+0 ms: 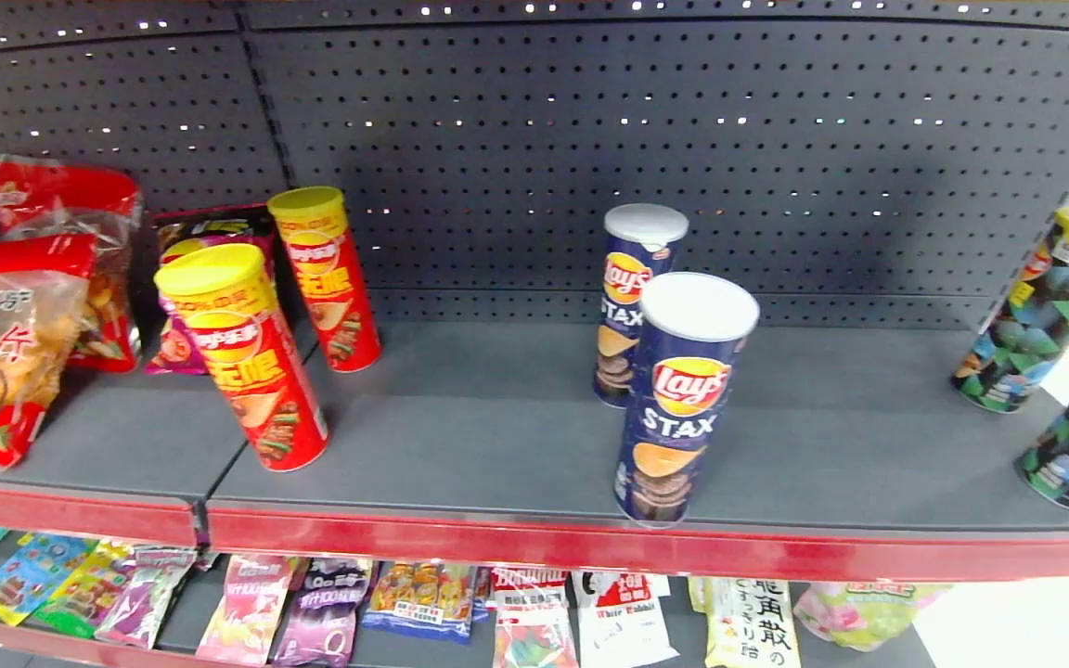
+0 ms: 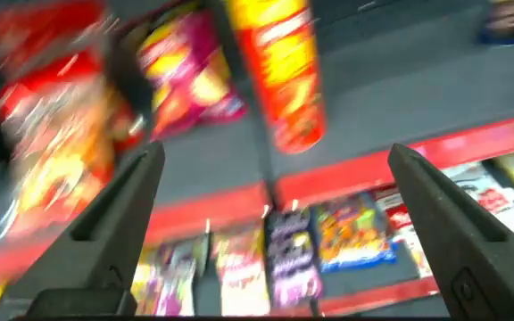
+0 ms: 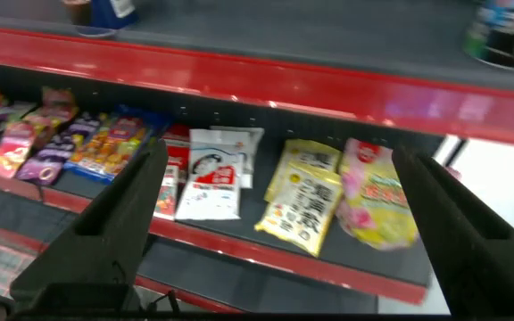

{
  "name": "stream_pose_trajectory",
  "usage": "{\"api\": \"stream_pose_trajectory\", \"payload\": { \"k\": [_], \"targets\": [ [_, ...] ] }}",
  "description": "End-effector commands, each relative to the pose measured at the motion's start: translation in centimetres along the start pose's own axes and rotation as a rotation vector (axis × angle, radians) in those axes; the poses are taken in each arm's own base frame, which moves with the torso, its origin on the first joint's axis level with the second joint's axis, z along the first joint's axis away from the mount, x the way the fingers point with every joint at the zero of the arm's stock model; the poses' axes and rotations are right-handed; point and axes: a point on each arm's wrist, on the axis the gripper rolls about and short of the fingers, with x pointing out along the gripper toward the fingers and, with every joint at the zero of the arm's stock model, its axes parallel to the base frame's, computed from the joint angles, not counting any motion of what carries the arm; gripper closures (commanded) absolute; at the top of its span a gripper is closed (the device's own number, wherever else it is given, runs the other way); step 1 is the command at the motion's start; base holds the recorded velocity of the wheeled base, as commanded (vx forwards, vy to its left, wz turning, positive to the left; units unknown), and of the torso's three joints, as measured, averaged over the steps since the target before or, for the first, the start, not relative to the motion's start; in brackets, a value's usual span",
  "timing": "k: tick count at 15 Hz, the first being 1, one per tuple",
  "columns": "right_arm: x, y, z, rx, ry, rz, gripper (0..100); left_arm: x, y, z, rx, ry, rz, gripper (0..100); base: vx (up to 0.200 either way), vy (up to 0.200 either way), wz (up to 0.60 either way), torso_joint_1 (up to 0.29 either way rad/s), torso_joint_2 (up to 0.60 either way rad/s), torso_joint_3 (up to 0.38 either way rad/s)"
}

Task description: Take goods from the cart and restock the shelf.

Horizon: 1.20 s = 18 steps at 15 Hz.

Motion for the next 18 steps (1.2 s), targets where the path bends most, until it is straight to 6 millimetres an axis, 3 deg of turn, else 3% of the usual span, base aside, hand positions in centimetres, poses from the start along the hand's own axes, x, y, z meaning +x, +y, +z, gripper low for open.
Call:
{"api": "stream_pose_trajectory", "payload": {
  "k": [1,4,8,13,15,16,18],
  "targets": [
    [0.0,0.0,0.0,0.001,0.000,0.000,0,0.1,-0.1,-0.8,-0.080,0.017,-0.001,0,0.000,0.000,0.00,0.000,0.00,0.000],
    [0.0,0.0,0.0,0.001,0.000,0.000,0,-0.5,-0.9,-4.4,-0.122,0.043,-0.004,0,0.000,0.000,0.00,0.000,0.00,0.000],
    [0.0,0.0,0.0,0.001,-0.002,0.000,0,-0.9,-1.3,-7.2,-0.131,0.052,0.066,0,0.000,0.000,0.00,0.000,0.00,0.000],
    [0.0,0.0,0.0,0.005,-0.002,0.000,0,0.0,-2.0,-8.9,-0.245,0.042,-0.105,0,0.000,0.000,0.00,0.000,0.00,0.000],
    [0.0,0.0,0.0,0.005,-0.002,0.000,0,0.4,-2.3,-10.1,-0.232,0.084,-0.090,0,0.000,0.000,0.00,0.000,0.00,0.000],
    [0.0,0.0,0.0,0.007,-0.003,0.000,0,0.7,-2.1,-10.3,-0.231,0.130,0.019,0,0.000,0.000,0.00,0.000,0.00,0.000],
    [0.0,0.0,0.0,0.005,-0.002,0.000,0,1.0,-2.0,-10.3,-0.227,0.156,0.077,0,0.000,0.000,0.00,0.000,0.00,0.000]
  ]
}}
